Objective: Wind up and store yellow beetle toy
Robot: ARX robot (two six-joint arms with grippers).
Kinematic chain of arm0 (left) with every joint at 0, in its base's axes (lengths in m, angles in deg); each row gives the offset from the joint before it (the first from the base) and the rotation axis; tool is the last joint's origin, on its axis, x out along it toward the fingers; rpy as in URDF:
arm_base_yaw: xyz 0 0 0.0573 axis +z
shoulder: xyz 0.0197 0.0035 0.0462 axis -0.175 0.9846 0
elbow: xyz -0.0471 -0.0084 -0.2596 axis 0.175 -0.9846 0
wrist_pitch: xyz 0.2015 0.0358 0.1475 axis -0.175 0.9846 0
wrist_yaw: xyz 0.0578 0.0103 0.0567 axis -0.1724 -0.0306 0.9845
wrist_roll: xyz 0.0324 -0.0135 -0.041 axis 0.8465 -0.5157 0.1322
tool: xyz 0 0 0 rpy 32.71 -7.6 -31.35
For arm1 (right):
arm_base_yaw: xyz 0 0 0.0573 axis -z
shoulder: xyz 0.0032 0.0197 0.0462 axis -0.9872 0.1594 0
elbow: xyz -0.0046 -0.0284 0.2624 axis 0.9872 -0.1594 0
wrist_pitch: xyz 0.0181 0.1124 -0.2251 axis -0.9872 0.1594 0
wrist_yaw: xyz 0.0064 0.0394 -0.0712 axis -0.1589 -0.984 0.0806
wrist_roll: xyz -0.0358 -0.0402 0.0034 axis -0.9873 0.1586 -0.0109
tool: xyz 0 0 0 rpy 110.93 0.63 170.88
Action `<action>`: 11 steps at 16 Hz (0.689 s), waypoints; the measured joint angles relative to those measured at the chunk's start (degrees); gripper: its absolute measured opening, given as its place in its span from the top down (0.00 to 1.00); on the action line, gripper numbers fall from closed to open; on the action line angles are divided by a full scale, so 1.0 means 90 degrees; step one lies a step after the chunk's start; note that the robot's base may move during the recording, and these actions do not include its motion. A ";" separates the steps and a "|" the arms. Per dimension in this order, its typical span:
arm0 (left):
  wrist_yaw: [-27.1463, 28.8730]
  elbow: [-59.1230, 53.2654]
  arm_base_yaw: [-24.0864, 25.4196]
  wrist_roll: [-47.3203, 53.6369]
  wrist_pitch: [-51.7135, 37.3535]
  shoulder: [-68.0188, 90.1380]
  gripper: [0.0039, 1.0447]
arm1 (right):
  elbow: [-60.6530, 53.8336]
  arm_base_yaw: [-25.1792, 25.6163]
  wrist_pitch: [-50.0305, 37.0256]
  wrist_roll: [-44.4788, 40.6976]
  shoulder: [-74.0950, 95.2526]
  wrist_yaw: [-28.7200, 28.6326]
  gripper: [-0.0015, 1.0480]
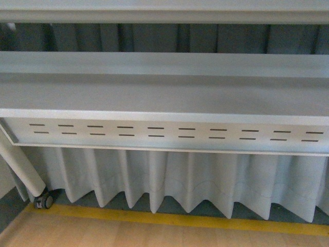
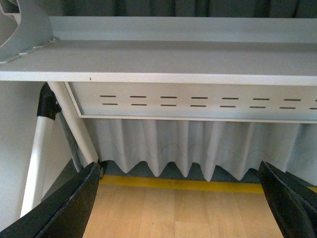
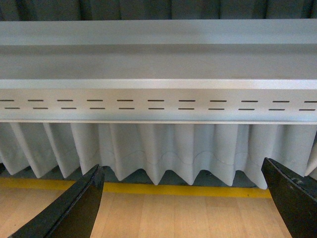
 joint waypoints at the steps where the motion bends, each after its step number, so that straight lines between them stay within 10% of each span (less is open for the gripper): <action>1: 0.0000 0.0000 0.0000 -0.0002 0.0000 0.0000 0.06 | 0.0000 0.0000 0.0000 0.0000 0.0000 0.0000 0.06; 11: 0.0000 0.0000 0.0000 -0.0002 0.0000 0.0000 0.06 | 0.0000 0.0000 0.0000 0.0000 0.0000 0.0000 0.06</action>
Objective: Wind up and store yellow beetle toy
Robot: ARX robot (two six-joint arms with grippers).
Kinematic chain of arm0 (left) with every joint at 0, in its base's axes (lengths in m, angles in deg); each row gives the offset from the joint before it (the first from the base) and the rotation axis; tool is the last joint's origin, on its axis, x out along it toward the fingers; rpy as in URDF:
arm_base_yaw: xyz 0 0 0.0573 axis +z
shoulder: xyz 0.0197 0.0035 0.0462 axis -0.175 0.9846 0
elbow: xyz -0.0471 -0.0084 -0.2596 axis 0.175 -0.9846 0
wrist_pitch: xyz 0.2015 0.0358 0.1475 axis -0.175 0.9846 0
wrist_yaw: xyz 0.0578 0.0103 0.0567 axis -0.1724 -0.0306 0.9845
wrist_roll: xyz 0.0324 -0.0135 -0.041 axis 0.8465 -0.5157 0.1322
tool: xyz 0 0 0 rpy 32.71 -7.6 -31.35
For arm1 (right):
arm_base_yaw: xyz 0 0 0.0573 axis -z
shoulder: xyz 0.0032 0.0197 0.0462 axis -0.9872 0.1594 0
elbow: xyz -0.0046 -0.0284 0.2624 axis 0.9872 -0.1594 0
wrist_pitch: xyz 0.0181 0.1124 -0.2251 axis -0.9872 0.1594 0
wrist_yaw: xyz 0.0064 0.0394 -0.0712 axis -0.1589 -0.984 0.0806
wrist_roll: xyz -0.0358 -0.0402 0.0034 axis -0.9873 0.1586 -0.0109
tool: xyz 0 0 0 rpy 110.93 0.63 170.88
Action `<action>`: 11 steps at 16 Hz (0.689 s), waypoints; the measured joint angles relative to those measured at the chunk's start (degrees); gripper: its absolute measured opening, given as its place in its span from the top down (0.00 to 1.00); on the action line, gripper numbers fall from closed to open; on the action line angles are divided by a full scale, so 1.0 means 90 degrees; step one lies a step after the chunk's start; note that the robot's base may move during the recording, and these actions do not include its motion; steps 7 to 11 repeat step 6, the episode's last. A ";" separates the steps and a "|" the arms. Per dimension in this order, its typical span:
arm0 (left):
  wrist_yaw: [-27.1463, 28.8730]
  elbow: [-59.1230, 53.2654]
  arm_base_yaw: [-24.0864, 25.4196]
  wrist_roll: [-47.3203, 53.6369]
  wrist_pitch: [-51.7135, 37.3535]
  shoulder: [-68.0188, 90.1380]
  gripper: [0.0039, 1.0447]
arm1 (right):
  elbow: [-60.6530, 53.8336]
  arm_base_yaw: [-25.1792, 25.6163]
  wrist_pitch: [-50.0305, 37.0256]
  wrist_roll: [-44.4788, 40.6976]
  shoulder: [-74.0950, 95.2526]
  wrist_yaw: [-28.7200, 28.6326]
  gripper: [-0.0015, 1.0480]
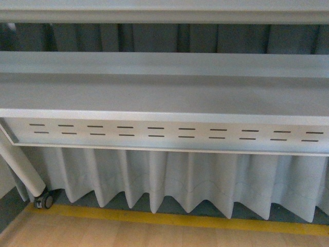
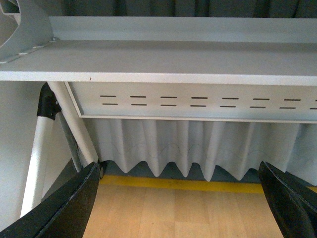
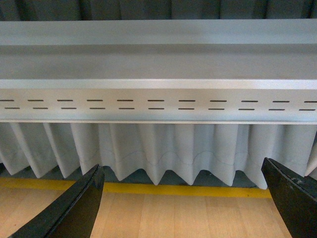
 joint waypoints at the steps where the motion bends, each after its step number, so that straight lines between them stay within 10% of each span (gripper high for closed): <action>1: 0.0000 0.0000 0.0000 0.0002 0.0000 0.0000 0.06 | 0.0000 0.0000 0.0000 0.0000 0.0000 0.0000 0.06; 11: 0.0000 0.0000 0.0000 0.0002 -0.0002 0.0000 0.06 | 0.0000 0.0000 0.0000 0.0000 0.0000 0.0000 0.06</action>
